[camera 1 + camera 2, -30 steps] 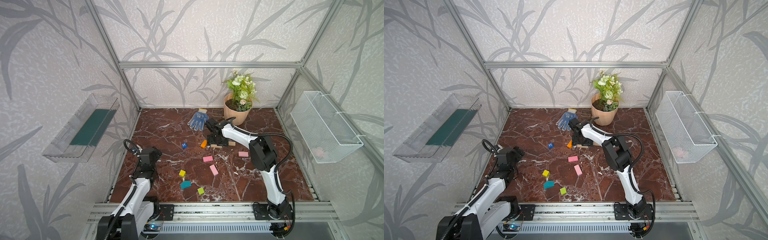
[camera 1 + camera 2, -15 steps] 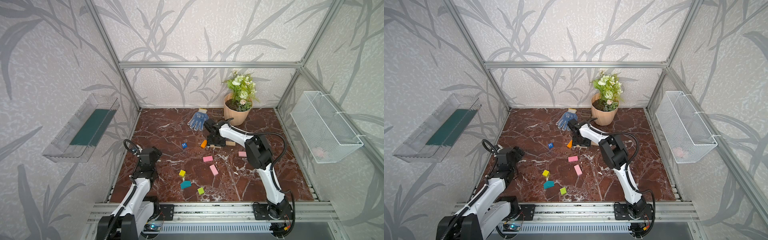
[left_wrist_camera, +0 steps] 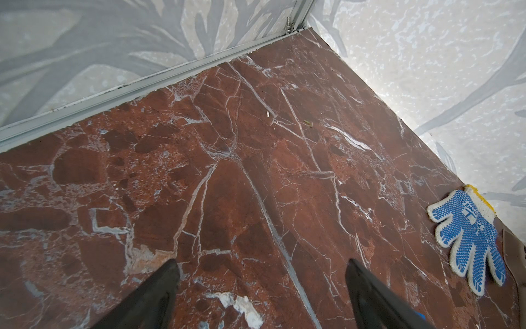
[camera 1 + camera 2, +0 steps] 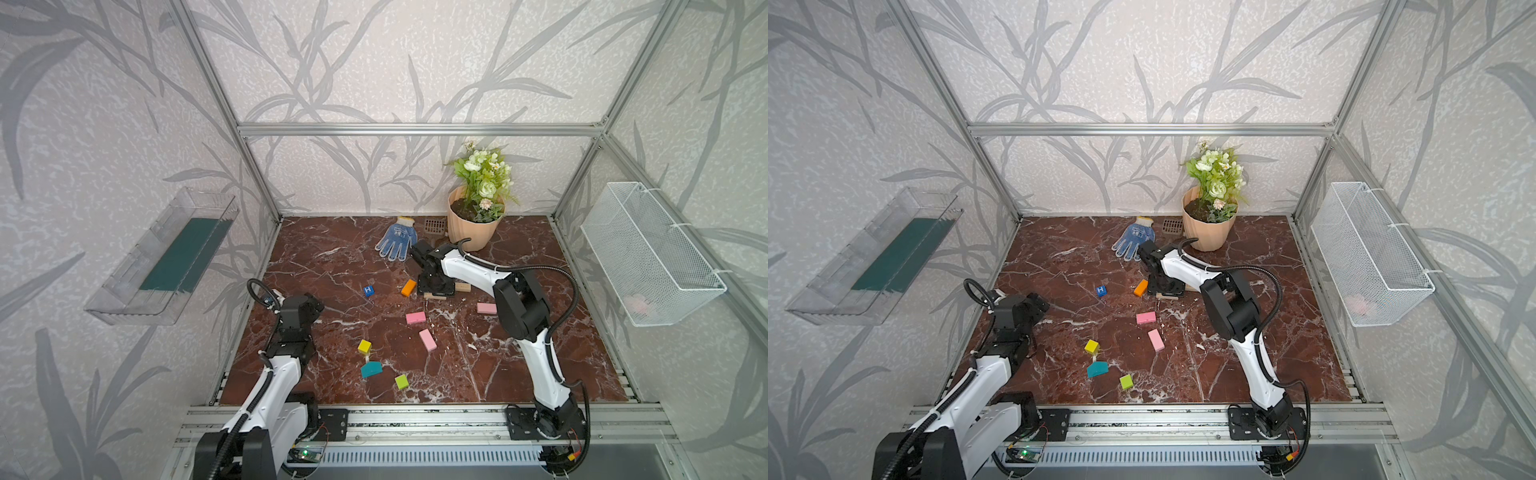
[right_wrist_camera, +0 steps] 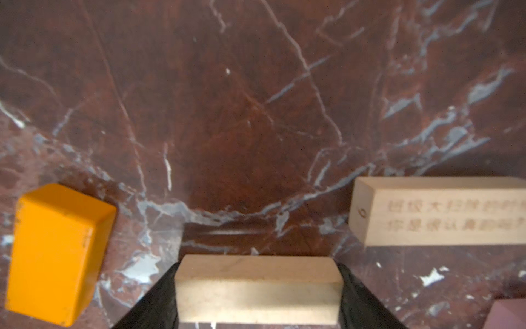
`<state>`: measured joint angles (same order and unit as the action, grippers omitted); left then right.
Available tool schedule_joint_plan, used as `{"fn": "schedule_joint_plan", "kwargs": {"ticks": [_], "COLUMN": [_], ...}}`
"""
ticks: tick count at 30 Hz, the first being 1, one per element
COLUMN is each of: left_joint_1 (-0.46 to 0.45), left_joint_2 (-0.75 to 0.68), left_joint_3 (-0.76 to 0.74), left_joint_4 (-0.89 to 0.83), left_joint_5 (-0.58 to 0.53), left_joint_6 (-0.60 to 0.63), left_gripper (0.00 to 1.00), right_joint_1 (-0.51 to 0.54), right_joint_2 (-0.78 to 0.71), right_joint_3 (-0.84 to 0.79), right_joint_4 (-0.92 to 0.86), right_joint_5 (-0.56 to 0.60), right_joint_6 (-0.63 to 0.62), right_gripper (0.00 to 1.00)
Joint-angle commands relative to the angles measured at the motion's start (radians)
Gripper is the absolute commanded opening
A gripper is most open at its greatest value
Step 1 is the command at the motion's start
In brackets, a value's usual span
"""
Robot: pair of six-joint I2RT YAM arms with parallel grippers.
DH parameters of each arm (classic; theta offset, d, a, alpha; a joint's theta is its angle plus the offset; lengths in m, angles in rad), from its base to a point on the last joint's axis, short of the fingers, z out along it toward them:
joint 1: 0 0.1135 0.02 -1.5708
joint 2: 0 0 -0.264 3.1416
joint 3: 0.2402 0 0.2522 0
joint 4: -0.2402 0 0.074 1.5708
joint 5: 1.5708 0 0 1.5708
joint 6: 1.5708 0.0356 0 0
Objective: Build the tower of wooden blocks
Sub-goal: 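Lift the plain wooden bar and move it over the text-printed bar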
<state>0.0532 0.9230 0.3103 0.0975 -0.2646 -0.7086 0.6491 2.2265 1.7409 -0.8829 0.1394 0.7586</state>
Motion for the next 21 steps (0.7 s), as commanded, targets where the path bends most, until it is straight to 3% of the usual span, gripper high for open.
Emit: {"fn": "schedule_joint_plan", "kwargs": {"ticks": [1,21], "left_joint_1": [-0.003,-0.003], "left_joint_2": [-0.006,-0.010], "left_joint_3": [0.007,0.005], "left_joint_4": [-0.001,-0.001], "left_joint_5": [-0.021,-0.019], "left_joint_6": [-0.012,-0.012], "left_gripper": [0.93,0.93], "right_joint_1": [0.003,-0.074], "right_joint_2": [-0.083,-0.192], "right_joint_3": [-0.072,-0.296], "right_joint_4": [-0.020,0.075], "right_joint_5": [0.037,0.032], "right_joint_6": [0.002,0.002], "right_gripper": [0.66,0.63]}}
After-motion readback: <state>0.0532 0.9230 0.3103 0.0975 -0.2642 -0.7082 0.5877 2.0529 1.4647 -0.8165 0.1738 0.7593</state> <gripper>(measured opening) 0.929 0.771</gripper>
